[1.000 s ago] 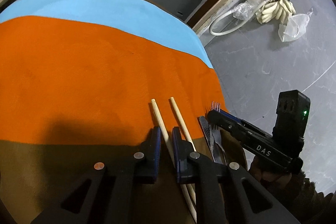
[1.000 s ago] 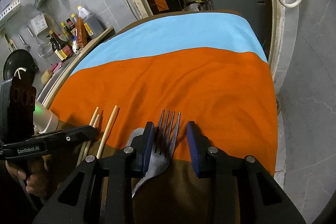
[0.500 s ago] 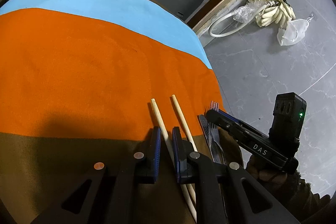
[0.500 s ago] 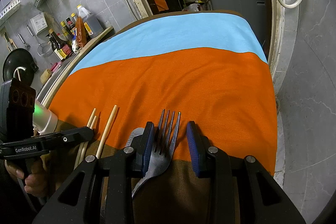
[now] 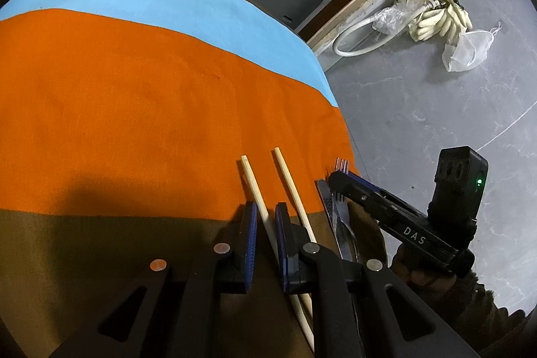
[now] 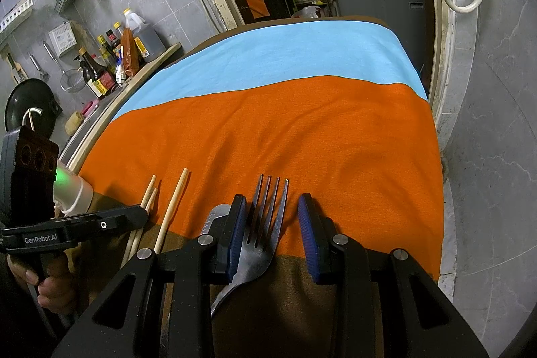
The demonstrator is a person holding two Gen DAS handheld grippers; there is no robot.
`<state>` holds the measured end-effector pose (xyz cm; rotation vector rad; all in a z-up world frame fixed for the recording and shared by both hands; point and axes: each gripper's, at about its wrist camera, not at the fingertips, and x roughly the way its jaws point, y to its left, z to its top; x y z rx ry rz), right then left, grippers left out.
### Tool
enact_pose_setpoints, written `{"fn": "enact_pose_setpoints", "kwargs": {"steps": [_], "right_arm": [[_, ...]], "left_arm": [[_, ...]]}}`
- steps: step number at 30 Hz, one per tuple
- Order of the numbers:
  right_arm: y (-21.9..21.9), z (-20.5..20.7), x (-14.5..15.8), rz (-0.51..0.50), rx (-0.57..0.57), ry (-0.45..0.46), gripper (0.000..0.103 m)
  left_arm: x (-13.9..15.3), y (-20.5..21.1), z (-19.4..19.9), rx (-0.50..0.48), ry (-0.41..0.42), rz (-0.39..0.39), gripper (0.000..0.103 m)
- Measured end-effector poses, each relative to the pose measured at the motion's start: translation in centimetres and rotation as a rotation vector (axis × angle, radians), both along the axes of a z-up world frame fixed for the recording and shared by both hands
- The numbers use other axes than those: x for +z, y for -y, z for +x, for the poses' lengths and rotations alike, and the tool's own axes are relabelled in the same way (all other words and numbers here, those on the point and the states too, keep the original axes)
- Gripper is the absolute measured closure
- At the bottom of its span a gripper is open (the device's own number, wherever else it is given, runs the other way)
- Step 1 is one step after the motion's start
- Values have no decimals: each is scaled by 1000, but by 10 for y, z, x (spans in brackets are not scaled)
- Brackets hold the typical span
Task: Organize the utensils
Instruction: 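Close the right gripper on the metal fork while the left gripper grasps a wooden chopstick, then lift the fork with the right gripper while the left gripper carries the chopstick to the caddy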
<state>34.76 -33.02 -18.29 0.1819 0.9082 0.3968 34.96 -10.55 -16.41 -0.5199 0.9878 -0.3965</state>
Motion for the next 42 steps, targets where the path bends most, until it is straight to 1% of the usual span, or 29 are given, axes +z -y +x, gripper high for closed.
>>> {"fn": "enact_pose_setpoints", "kwargs": {"steps": [1,6,9,11,18,23,30,33,38,42], "right_arm": [[1,1,0,3,1,-1,82],[1,0,3,18,-2,-2,87],[1,-3,4,34,-11,3,93],[0,-5,6,41,-13,9,100],[-5,-15,10,34,-45,12,101],[-2,-28,19,28,-75,30,101],[-4,-58,47,-6,-137,78,101],[-4,-72,64,-33,-168,120,101],[-12,-104,103,-109,-222,219,101],[-22,-123,131,-135,-264,255,101]], "left_arm": [[0,0,0,0,1,0,92],[4,-2,-5,14,8,-9,93],[7,-6,-8,19,11,-21,93],[8,-9,-11,14,13,-32,93],[5,-9,-16,14,-17,-24,93],[15,-9,-20,7,10,-10,94],[46,-9,-39,-18,93,67,94],[58,-15,-49,-21,119,74,94],[83,-28,-68,-8,164,77,95],[106,-39,-81,-5,197,75,97]]}}
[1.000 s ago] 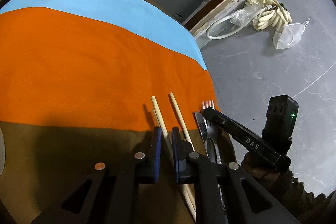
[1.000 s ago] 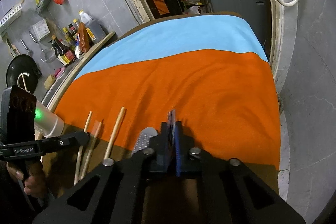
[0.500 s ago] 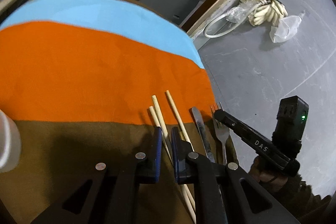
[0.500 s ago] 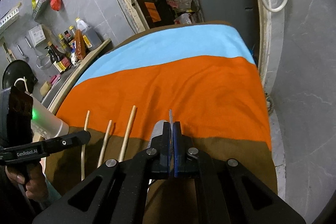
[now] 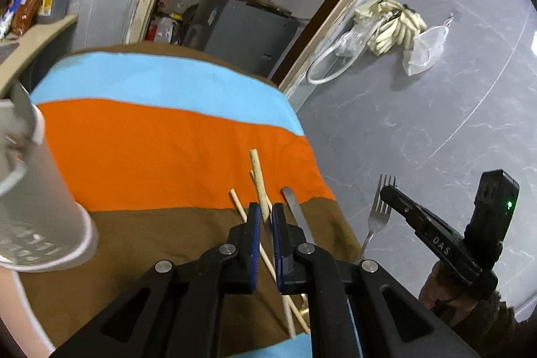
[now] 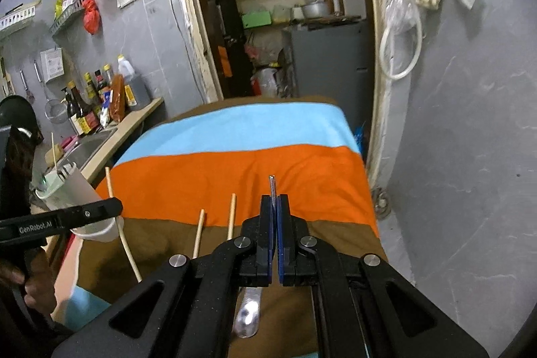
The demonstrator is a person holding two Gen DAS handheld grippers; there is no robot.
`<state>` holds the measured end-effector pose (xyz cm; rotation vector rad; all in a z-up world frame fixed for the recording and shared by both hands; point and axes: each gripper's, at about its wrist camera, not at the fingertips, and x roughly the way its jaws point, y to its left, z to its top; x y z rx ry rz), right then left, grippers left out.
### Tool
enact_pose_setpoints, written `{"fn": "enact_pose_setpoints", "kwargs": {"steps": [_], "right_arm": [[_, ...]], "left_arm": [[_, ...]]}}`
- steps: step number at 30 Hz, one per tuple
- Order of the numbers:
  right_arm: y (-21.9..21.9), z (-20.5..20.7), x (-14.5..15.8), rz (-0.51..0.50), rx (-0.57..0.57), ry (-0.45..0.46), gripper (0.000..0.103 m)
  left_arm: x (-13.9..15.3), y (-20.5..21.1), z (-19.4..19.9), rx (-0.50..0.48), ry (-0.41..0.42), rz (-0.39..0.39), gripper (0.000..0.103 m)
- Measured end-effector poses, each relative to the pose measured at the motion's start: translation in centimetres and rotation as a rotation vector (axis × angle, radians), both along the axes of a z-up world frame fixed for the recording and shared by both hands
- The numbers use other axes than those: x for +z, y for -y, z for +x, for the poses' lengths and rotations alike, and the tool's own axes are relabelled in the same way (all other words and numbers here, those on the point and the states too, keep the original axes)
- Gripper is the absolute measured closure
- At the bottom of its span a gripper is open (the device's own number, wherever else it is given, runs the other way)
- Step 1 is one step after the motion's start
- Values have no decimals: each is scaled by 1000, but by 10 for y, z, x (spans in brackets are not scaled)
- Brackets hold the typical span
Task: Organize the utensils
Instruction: 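Lift the fork with the right gripper while the left gripper carries the chopstick to the caddy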
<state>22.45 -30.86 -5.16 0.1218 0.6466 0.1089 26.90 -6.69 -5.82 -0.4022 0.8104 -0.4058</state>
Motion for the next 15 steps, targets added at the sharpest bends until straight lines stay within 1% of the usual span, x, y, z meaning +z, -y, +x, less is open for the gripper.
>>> {"fn": "enact_pose_setpoints", "kwargs": {"steps": [2,3,6,10,13,15], "right_arm": [[-4,-7,13,-8,-23,24,101],[-8,-11,22,-15,-33,44,101],[-18,-21,43,-36,-48,98,101],[-38,-31,74,-71,-51,172,101],[-62,-32,99,-85,-28,230,101],[-79,-31,115,-95,-5,267,101]], "left_arm": [[12,-4,-5,-6,20,2,98],[25,-9,-9,-10,48,11,98],[48,-23,-16,-9,99,11,98],[81,-49,-26,21,161,2,98],[108,-78,-35,67,224,-3,98],[121,-96,-40,99,254,-13,98]]}}
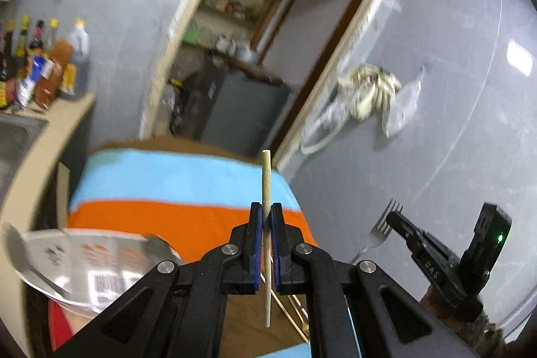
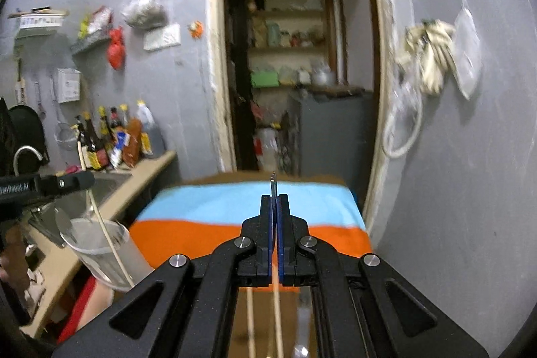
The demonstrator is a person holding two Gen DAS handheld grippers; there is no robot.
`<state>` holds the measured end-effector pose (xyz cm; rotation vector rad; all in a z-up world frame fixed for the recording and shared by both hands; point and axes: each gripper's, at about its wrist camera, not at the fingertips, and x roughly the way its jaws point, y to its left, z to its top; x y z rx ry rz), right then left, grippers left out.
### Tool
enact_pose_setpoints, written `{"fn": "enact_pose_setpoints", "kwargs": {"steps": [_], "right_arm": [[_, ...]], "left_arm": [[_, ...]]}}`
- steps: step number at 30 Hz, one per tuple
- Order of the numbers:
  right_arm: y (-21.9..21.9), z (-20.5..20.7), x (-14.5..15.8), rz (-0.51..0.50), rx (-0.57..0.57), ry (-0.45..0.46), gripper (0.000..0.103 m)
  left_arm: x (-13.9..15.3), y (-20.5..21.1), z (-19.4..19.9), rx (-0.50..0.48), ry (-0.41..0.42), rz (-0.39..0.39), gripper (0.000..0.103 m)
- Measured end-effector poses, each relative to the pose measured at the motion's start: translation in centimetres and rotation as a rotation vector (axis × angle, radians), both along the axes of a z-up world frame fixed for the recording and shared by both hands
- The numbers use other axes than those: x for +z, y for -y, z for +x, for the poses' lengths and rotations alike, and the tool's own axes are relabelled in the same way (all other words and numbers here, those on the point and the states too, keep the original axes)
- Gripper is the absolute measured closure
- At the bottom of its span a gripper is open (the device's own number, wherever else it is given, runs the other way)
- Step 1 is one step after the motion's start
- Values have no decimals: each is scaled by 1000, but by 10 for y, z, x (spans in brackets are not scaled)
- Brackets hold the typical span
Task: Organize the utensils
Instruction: 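Lift the fork with the right gripper while the left gripper carries the chopstick to the caddy, then open the right gripper to drop the fork while the left gripper releases the chopstick into the caddy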
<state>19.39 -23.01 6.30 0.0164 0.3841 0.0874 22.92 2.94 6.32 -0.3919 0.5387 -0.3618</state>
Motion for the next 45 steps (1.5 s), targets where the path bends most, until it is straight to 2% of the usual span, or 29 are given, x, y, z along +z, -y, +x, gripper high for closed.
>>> {"fn": "enact_pose_setpoints", "kwargs": {"steps": [5,8,14,17,23,30,38,45], "right_arm": [[-51,7,34,-10,73,88,101],[-79,12,47,-7,116,122,101],[-142,24,57,-34,191,164,101],[-169,26,53,-65,224,167,101],[-209,32,32,-161,268,128,101],[-224,40,11,-221,282,64,101],[-218,48,-12,-206,277,-18,101],[-206,49,-24,-95,284,-101,99]], "left_arm": [[32,-54,-15,124,78,11,98],[47,-89,-28,227,130,77,98],[53,-138,-39,365,151,140,98],[48,-153,-41,394,145,158,98],[26,-164,-31,401,106,153,98],[-2,-161,-21,389,47,171,98],[-25,-152,-11,364,-12,182,98],[-32,-150,-15,342,-33,190,98]]}}
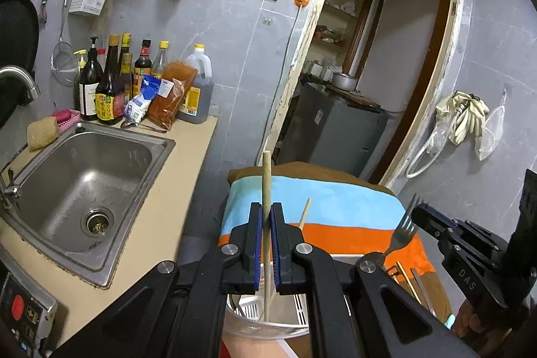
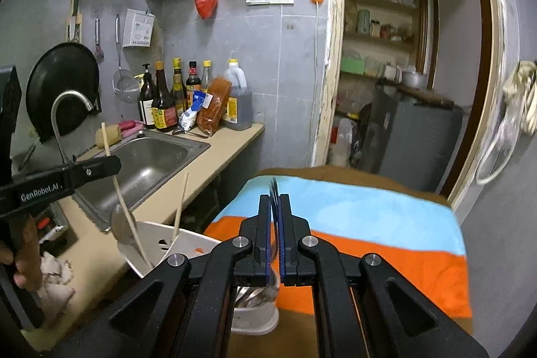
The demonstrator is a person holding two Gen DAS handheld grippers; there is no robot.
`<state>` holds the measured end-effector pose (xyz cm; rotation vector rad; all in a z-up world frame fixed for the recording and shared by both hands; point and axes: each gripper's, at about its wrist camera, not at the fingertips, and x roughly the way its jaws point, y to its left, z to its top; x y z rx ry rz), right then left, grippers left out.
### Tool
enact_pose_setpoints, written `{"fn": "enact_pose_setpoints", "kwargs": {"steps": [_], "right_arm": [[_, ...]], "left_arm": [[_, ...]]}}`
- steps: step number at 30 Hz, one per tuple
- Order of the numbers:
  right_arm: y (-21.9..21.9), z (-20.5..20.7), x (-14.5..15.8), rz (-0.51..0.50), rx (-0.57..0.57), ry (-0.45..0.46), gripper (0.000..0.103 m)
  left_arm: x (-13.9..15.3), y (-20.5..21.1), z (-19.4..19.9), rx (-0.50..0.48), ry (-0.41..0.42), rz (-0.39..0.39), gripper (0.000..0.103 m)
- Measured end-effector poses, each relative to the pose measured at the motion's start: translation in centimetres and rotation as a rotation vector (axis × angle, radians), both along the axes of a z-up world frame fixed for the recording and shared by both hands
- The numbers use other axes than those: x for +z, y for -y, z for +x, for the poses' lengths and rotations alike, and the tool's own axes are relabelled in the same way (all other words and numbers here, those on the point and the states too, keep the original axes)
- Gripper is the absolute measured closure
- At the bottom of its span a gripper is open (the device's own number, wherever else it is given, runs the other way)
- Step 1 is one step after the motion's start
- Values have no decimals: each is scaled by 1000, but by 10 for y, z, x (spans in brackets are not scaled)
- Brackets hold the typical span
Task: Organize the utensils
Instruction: 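Open the right gripper to drop the fork while the left gripper releases the chopstick into the caddy, then move both grippers back down to the knife and chopstick on the blanket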
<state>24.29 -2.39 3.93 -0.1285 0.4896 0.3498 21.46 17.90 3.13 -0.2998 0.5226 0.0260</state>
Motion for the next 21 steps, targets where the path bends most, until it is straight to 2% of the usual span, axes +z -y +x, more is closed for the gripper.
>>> {"fn": "enact_pose_setpoints", "kwargs": {"steps": [3,4,5,6,8,10,12,13,15,16,17,19,21], "right_arm": [[3,-4,0,24,-2,-3,77],[4,-5,1,33,0,1,71],[7,-9,4,44,2,11,71],[9,-12,7,47,0,23,71],[12,-16,12,50,-8,39,70],[19,-21,18,66,-34,62,66],[31,-29,25,96,-71,95,54],[36,-32,30,108,-86,110,47],[47,-39,37,120,-119,142,43],[53,-41,41,122,-136,153,37],[58,-44,43,125,-151,164,25],[72,-52,50,129,-193,193,13],[86,-59,55,136,-232,218,6]], "left_arm": [[-1,0,-2,-11,-20,0,93],[-1,0,-4,-6,-28,-6,83],[0,-1,-5,-1,-27,-11,72],[2,-2,-9,3,-14,-24,67],[10,-3,-17,0,32,-48,50],[16,0,-19,0,52,-39,48],[22,5,-19,-7,57,-21,42],[25,10,-20,-12,65,-12,37],[30,15,-22,-20,83,-9,27],[33,20,-24,-23,96,-11,22],[35,24,-26,-24,105,-13,19],[39,34,-26,-33,120,-13,15],[42,42,-26,-40,131,0,11]]}}
